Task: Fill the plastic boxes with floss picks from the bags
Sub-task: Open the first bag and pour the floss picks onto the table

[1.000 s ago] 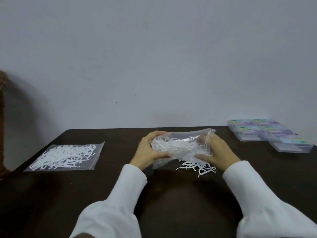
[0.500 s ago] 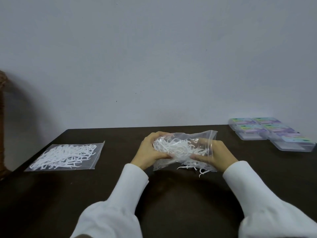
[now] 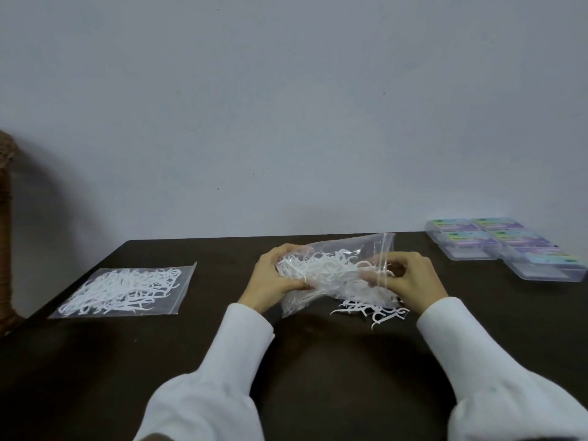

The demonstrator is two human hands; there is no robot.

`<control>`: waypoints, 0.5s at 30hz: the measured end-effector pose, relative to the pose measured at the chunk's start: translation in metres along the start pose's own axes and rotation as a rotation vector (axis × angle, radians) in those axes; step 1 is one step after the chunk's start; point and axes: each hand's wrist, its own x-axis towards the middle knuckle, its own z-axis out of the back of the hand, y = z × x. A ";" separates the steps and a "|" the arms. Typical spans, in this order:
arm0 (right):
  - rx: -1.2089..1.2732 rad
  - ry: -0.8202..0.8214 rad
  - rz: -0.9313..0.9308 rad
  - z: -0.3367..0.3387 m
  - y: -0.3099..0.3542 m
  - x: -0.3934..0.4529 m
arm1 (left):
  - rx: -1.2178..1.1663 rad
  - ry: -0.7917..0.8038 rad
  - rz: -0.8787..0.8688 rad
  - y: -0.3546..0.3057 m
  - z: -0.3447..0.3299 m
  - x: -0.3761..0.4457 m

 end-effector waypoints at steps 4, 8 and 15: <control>0.002 -0.031 -0.012 0.001 -0.007 0.003 | 0.023 -0.019 0.034 0.002 0.002 0.000; 0.130 -0.061 -0.052 0.006 -0.010 0.005 | 0.016 -0.108 0.021 0.003 0.008 0.000; 0.256 -0.092 -0.131 0.007 -0.016 0.008 | 0.017 -0.213 0.034 0.009 0.018 0.003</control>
